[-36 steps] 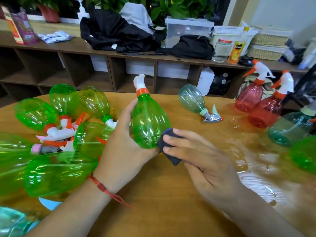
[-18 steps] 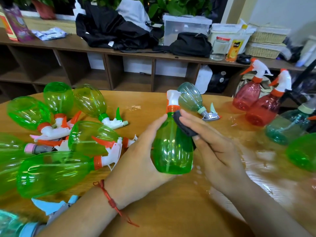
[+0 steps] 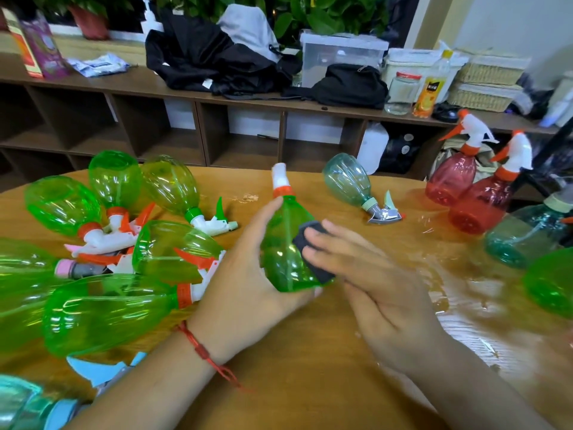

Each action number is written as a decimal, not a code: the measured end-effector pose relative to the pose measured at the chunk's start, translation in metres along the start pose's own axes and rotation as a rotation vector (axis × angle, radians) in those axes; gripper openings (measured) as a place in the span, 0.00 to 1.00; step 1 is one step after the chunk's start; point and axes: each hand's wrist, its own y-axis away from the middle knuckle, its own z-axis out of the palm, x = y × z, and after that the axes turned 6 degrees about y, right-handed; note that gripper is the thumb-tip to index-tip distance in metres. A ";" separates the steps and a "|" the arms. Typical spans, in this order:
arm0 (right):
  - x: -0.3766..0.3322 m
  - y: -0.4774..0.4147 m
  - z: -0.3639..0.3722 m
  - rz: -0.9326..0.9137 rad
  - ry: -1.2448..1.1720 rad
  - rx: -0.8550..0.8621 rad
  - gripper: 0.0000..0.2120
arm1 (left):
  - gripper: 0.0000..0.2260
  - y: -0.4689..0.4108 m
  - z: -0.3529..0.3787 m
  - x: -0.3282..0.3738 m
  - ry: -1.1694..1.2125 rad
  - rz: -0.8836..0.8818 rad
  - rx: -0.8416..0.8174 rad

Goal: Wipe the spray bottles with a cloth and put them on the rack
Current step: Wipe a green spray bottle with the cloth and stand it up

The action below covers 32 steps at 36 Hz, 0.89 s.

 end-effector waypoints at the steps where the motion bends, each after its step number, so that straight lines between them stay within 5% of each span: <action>1: 0.000 -0.002 0.001 -0.051 0.032 -0.035 0.22 | 0.53 -0.003 -0.005 0.000 0.034 0.018 0.023; 6: 0.003 -0.003 0.002 -0.097 0.080 -0.070 0.23 | 0.52 -0.003 -0.008 0.002 0.061 -0.004 0.047; 17: 0.010 -0.010 -0.003 0.171 -0.030 0.074 0.21 | 0.54 0.005 0.011 0.002 -0.071 0.114 -0.145; 32: 0.006 -0.004 -0.004 -0.066 0.077 -0.111 0.20 | 0.52 -0.006 0.001 -0.008 0.190 -0.106 0.071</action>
